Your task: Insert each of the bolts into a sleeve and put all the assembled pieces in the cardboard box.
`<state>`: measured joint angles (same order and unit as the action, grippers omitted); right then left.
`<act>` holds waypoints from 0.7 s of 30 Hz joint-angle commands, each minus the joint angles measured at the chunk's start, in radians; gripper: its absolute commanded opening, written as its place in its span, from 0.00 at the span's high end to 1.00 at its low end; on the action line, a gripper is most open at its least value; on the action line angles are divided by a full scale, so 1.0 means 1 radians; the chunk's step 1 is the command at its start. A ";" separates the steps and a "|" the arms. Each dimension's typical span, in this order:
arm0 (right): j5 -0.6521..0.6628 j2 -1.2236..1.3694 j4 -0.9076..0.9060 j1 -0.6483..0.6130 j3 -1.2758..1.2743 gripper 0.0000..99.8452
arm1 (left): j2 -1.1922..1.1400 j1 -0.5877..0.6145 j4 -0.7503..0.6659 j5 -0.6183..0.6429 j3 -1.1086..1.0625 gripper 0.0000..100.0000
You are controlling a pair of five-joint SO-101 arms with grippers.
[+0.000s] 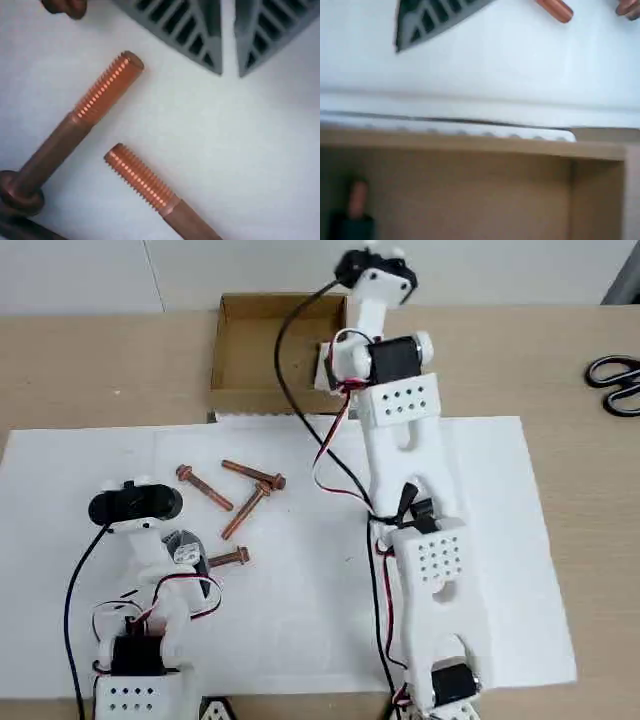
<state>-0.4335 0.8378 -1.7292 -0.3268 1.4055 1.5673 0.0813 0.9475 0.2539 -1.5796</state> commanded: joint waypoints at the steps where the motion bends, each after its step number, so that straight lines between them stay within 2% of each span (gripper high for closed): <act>1: -0.051 -0.160 -0.012 0.015 -0.149 0.81 | 0.006 -0.002 -0.017 -0.006 0.002 0.99; 10: -0.212 -0.216 -0.008 0.041 -0.416 0.81 | 0.006 -0.002 -0.017 -0.006 0.002 0.99; 21: -0.408 -0.124 0.005 0.054 -0.471 0.81 | 0.006 -0.002 -0.017 -0.006 0.002 0.99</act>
<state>-0.7940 0.7089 -1.7292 -0.2931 0.9298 1.5673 0.0813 0.9475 0.2539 -1.5796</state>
